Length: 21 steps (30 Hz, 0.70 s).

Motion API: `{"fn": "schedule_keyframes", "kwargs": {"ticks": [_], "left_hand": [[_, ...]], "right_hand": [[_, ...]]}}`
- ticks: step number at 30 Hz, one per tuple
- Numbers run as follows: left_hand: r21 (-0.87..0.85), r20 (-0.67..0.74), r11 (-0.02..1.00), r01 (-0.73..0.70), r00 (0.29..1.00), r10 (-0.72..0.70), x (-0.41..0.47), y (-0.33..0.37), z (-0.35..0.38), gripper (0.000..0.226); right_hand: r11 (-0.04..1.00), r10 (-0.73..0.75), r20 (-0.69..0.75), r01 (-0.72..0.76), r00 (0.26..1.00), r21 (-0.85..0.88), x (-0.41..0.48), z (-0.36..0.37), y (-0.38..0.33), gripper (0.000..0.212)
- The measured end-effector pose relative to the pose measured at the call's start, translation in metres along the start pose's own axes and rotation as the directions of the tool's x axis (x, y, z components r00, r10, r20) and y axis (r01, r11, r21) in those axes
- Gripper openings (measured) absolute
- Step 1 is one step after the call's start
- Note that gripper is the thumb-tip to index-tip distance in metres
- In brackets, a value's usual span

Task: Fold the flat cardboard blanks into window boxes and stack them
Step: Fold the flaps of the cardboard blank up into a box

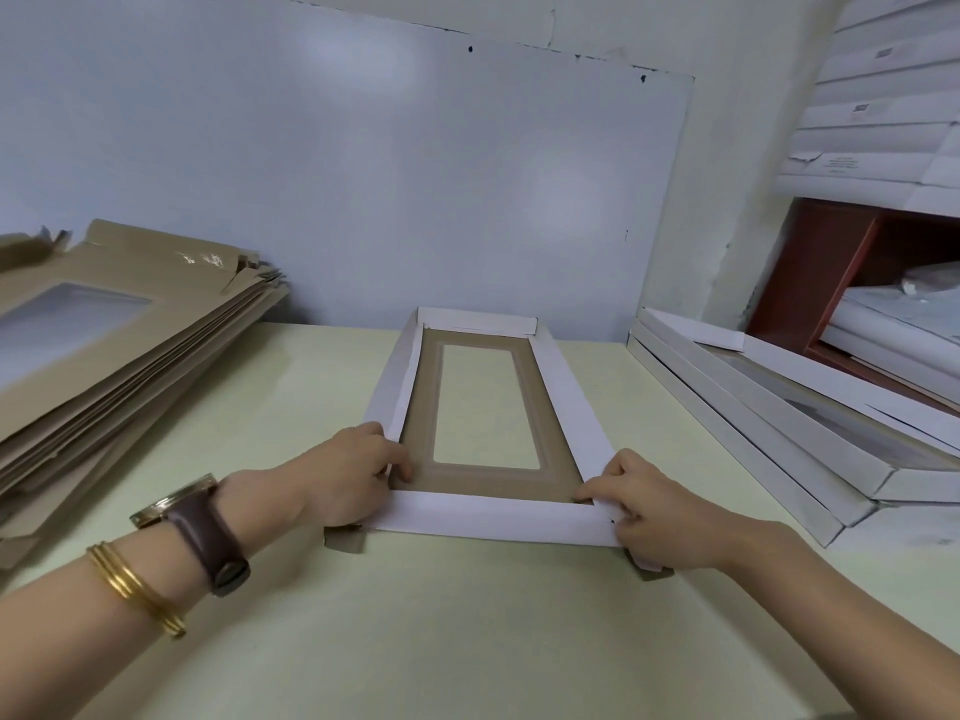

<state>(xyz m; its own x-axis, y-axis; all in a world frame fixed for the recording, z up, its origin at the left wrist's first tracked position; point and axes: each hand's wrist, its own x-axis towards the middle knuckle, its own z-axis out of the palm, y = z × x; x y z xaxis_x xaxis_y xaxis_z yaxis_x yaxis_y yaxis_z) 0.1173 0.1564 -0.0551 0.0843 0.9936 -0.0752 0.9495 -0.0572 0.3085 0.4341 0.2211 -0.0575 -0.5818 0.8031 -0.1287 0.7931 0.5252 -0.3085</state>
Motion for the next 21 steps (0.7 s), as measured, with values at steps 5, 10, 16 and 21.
{"fn": "schedule_keyframes", "kwargs": {"ticks": [5, 10, 16, 21], "left_hand": [[0.041, 0.089, 0.998, 0.046, 0.995, -0.05, -0.001, 0.016, -0.001, 0.024], [-0.145, 0.081, 0.986, 0.083, 0.994, -0.072, -0.004, 0.02, -0.011, 0.02], [-0.059, 0.12, 0.989, 0.135, 0.985, -0.127, -0.004, 0.025, -0.011, 0.034], [-0.082, 0.143, 0.981, 0.177, 0.976, -0.165, -0.008, 0.029, -0.014, 0.037]], "right_hand": [[0.999, 0.023, -0.022, -0.022, 1.0, 0.042, 0.005, -0.003, -0.005, 0.034], [0.984, 0.09, -0.033, -0.084, 0.995, 0.16, 0.002, -0.009, -0.004, 0.019], [0.979, 0.14, -0.034, -0.133, 0.99, 0.154, 0.0, -0.005, -0.009, 0.025], [0.952, 0.136, -0.094, -0.103, 0.986, 0.287, -0.004, -0.014, -0.015, 0.037]]}}
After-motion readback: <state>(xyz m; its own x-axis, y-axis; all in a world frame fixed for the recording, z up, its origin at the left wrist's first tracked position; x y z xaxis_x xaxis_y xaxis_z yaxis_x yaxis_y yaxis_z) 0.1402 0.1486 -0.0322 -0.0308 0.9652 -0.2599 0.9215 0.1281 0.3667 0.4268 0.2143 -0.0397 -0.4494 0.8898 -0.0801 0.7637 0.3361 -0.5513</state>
